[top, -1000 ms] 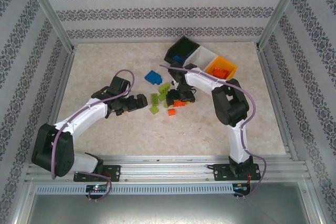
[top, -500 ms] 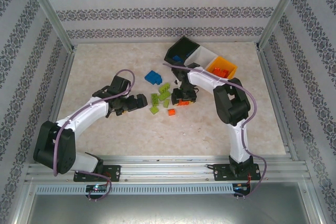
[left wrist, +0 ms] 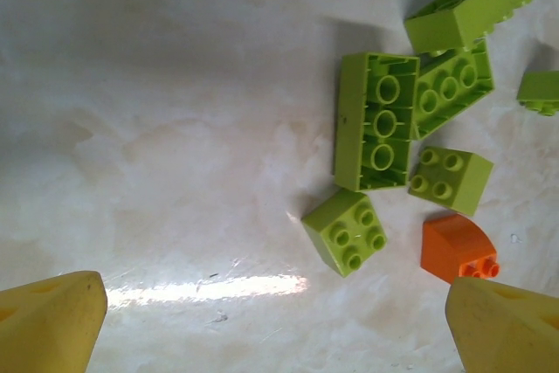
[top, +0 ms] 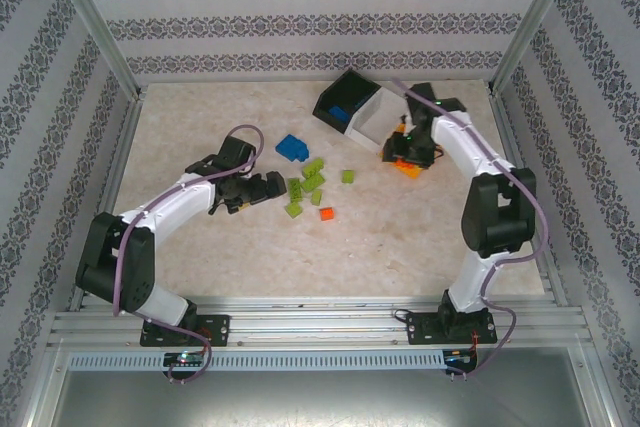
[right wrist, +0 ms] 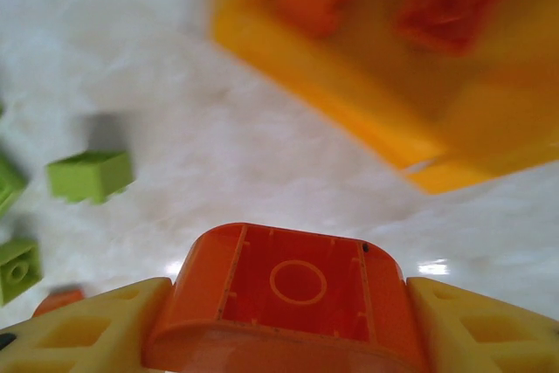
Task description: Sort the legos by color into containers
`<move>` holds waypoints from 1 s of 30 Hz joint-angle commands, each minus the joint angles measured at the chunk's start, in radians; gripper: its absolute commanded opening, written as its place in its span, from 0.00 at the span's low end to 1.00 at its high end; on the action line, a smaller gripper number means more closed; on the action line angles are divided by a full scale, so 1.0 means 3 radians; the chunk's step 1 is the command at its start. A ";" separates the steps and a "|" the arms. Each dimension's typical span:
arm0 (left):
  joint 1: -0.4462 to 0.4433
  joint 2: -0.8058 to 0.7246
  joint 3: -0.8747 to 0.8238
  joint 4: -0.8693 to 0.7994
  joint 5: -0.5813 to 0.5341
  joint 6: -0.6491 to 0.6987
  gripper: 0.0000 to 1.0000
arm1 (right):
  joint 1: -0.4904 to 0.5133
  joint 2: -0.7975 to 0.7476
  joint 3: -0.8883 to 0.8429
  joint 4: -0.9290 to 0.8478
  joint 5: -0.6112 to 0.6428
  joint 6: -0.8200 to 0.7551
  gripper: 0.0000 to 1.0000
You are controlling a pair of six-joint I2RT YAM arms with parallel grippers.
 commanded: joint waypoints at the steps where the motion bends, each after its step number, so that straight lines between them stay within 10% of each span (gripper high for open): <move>1: -0.0047 0.0017 0.0092 0.0017 0.0015 -0.0016 1.00 | -0.0226 0.0033 0.0099 -0.0022 0.0044 -0.0077 0.56; 18: -0.0028 -0.0046 0.0109 -0.0219 -0.0058 0.0153 1.00 | -0.0593 0.1082 0.1412 -0.0005 0.0383 0.0065 0.59; 30: -0.0017 0.0092 0.0221 -0.0079 -0.0125 0.0148 1.00 | -0.0684 0.1291 0.1950 -0.0126 0.0265 0.0028 0.83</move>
